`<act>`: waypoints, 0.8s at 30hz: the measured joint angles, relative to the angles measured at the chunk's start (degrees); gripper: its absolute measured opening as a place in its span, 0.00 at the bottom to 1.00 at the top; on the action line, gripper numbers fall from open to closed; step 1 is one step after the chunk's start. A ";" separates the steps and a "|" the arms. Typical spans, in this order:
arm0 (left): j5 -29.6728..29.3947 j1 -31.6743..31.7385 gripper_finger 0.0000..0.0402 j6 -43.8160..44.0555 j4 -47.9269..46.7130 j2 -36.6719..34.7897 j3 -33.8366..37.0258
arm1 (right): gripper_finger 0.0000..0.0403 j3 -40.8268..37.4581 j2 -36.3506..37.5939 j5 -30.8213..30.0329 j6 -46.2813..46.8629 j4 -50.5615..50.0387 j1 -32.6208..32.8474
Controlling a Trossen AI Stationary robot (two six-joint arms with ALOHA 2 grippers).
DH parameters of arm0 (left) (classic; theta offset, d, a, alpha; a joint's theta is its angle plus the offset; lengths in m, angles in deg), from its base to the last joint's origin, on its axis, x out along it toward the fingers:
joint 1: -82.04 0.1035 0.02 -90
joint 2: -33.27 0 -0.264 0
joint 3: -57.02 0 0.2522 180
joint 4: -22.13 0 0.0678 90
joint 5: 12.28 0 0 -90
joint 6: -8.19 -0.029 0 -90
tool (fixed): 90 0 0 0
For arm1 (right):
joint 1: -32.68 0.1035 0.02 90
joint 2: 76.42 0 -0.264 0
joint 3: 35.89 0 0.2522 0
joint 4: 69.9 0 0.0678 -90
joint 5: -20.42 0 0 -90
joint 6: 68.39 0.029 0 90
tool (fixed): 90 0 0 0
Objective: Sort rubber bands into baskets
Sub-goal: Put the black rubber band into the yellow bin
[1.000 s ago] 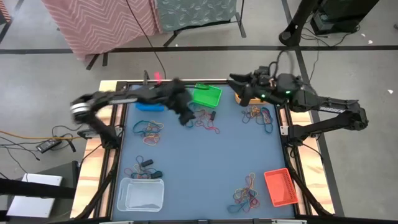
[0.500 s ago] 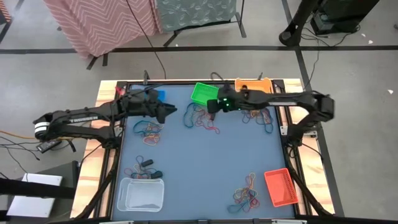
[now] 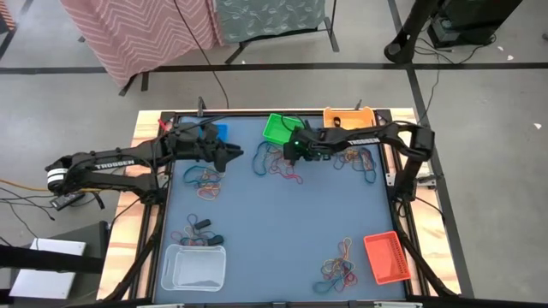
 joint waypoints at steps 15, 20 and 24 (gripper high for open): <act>0.42 0.00 0.40 -0.25 -0.95 0.04 0.00 | 0.56 0.12 -3.99 0.62 4.82 5.48 -0.33; 0.42 0.00 0.40 -0.27 -1.05 0.04 0.00 | 0.51 0.17 -4.41 -1.30 5.10 5.18 -0.23; 0.42 0.00 0.40 -0.27 -1.26 0.04 0.00 | 0.34 -0.02 -3.79 -2.61 3.32 4.54 -0.14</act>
